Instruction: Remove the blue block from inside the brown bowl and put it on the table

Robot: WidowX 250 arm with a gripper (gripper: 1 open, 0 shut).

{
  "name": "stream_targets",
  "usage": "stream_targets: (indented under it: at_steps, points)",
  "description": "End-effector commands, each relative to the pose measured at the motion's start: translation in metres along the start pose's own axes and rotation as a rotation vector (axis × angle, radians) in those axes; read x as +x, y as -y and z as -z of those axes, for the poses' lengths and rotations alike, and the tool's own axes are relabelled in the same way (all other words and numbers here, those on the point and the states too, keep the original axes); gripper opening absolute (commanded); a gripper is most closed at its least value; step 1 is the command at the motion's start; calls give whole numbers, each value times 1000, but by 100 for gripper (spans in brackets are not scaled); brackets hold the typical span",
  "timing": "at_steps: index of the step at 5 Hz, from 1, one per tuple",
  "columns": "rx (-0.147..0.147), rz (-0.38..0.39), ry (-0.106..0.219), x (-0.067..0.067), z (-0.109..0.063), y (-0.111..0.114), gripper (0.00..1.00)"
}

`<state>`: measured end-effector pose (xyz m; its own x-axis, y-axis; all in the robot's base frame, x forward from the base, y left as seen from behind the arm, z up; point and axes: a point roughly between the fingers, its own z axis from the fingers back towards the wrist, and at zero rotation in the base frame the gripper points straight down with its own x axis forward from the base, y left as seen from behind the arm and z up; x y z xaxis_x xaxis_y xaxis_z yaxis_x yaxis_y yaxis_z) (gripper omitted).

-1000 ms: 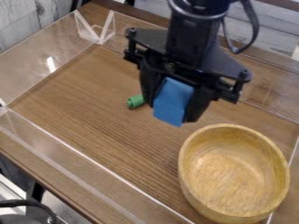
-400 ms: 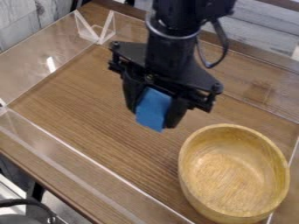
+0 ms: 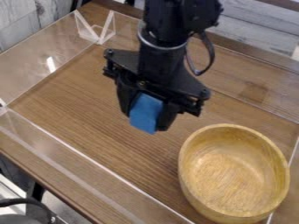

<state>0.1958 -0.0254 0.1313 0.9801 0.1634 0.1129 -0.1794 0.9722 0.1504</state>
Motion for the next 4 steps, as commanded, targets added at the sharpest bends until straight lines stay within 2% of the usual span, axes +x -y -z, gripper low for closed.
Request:
stream_targets:
  at_steps: [1,4]
  points:
    - [-2,-8,27,7,2,-3,0]
    - [15,-1,9,13,28,-7,0]
